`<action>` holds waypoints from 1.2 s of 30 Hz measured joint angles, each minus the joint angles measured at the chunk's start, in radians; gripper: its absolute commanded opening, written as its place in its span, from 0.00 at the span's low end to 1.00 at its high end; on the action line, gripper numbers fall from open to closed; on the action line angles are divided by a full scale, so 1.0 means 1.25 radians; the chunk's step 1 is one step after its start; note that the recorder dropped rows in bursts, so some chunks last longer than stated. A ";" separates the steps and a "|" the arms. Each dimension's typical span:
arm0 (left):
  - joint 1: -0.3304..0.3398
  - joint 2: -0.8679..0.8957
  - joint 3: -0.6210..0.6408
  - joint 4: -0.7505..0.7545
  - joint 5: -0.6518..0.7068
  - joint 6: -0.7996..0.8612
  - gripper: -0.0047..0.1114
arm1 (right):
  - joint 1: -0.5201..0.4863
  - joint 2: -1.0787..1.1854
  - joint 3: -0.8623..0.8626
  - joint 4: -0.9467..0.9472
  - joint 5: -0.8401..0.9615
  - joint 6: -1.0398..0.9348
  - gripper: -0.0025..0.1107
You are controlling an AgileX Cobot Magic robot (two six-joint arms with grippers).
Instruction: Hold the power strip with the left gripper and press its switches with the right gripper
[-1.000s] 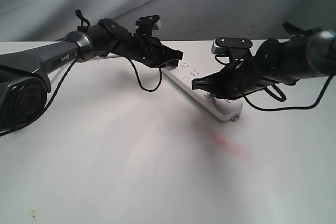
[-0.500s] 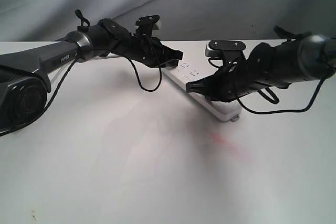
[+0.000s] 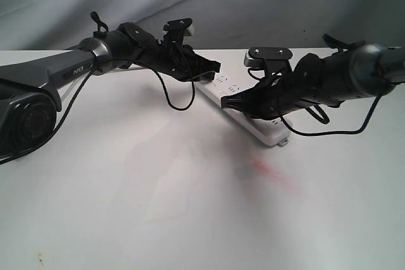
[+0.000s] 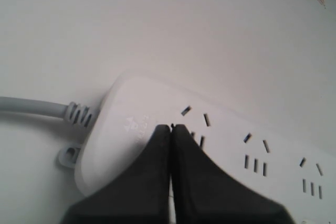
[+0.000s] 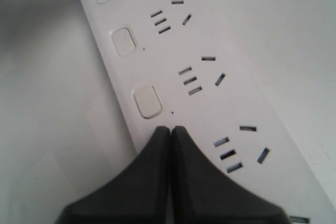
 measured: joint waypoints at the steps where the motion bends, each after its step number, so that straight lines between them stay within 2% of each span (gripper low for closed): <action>1: 0.000 0.000 0.000 0.000 0.000 0.000 0.05 | 0.000 0.000 0.000 0.002 0.000 0.000 0.02; 13: 0.000 0.000 0.000 0.000 0.002 -0.002 0.05 | 0.000 -0.064 0.013 -0.003 0.018 0.000 0.02; 18: 0.000 0.000 0.000 0.000 0.002 -0.002 0.05 | 0.000 -0.076 -0.021 -0.005 0.028 0.000 0.02; 36: 0.000 0.000 0.000 0.000 0.000 -0.002 0.05 | 0.013 0.008 -0.073 -0.008 0.033 0.000 0.02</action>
